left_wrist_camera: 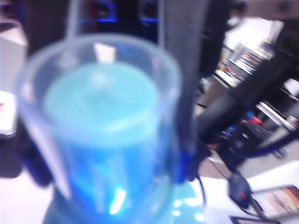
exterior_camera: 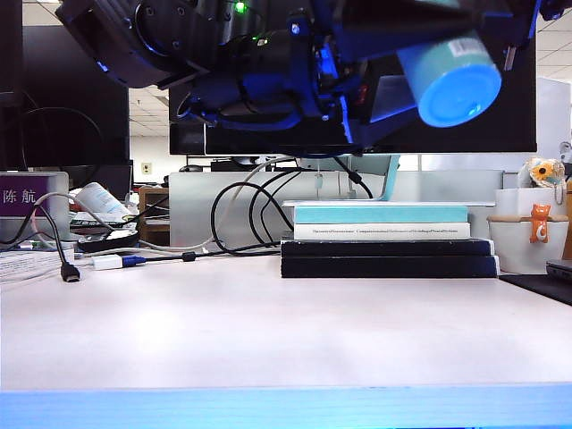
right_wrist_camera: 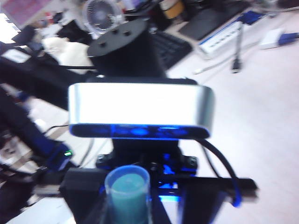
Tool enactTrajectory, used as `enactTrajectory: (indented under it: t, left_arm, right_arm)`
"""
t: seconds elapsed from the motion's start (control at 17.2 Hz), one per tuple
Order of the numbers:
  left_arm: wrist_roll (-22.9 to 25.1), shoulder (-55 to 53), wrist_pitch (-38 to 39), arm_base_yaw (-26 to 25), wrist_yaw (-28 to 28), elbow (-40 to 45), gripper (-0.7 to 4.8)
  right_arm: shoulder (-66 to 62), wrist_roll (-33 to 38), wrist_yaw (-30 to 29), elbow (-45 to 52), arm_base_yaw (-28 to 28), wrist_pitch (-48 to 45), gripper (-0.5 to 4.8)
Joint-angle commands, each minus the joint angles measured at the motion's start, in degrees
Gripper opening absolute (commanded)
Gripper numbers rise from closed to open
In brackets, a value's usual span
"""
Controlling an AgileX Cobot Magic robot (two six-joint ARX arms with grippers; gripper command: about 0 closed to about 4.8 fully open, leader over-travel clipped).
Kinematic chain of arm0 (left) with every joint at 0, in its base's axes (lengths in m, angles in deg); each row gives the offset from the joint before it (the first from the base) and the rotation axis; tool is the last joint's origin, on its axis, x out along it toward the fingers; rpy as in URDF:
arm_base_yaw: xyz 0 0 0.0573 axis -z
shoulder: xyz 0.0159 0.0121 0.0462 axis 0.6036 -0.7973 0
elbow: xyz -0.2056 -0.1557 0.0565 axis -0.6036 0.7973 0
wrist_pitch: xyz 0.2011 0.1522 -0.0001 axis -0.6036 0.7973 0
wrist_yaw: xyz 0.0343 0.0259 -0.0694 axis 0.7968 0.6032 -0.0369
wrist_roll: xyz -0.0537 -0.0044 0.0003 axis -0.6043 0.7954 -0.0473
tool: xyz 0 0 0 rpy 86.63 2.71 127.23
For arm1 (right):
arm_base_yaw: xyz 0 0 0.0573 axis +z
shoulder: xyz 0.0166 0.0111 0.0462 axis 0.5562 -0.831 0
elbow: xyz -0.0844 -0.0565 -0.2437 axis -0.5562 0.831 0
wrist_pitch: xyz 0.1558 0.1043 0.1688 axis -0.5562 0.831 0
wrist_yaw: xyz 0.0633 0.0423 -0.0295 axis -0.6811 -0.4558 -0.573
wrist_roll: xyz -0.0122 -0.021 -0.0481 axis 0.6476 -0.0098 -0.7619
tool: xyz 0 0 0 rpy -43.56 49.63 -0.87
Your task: Pick up the sprayer with the left hand and remove the lid with the right hand then place it on the table.
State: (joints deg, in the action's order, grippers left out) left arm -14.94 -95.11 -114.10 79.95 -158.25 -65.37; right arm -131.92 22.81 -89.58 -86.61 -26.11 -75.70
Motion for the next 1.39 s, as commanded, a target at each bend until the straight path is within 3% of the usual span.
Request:
enactTrajectory:
  t: [0.06,0.17,0.29,0.41,0.58,0.75,0.93,1.1,1.28,1.39]
  left_arm:
    - [0.9,0.3,1.1,-0.2,3.6,-0.2,1.46]
    - [4.0,0.3,5.8,-0.2,6.1,-0.2,1.45]
    - [8.5,0.3,11.7,-0.2,8.1,-0.2,0.99]
    - [12.4,0.3,16.7,-0.2,8.8,-0.2,0.91]
    - [14.6,0.3,19.4,-0.2,3.8,-0.2,0.9]
    - [15.7,0.3,19.3,-0.6,-7.9,-0.2,0.89]
    - [17.0,0.5,19.0,-2.2,-1.4,-0.2,0.89]
    - [20.9,1.7,21.0,-9.4,14.4,-0.2,0.88]
    - [30.2,4.0,27.8,-14.7,24.9,0.0,0.87]
    - [37.0,5.9,30.3,-16.0,29.1,1.0,0.79]
  right_arm:
    - [0.0,0.3,7.0,-0.3,0.3,-2.1,-0.05]
    - [0.0,0.3,11.6,-0.3,0.3,-4.3,-0.05]
    - [0.0,0.7,14.2,-0.3,0.3,-7.0,-0.05]
    - [0.0,1.9,15.9,-0.3,0.3,-9.6,-0.05]
    - [0.0,2.0,18.4,-0.3,0.2,-13.8,-0.05]
    - [-0.1,2.0,18.3,-0.3,0.2,-16.7,-0.05]
    - [-0.1,2.0,18.4,-0.3,-0.1,-16.9,-0.05]
    - [-0.1,1.9,26.6,-0.3,-0.2,-14.3,-0.05]
    - [-0.3,0.7,32.6,0.3,0.5,-11.9,-0.05]
    - [-0.9,-0.6,38.4,3.1,2.1,-12.5,-0.05]
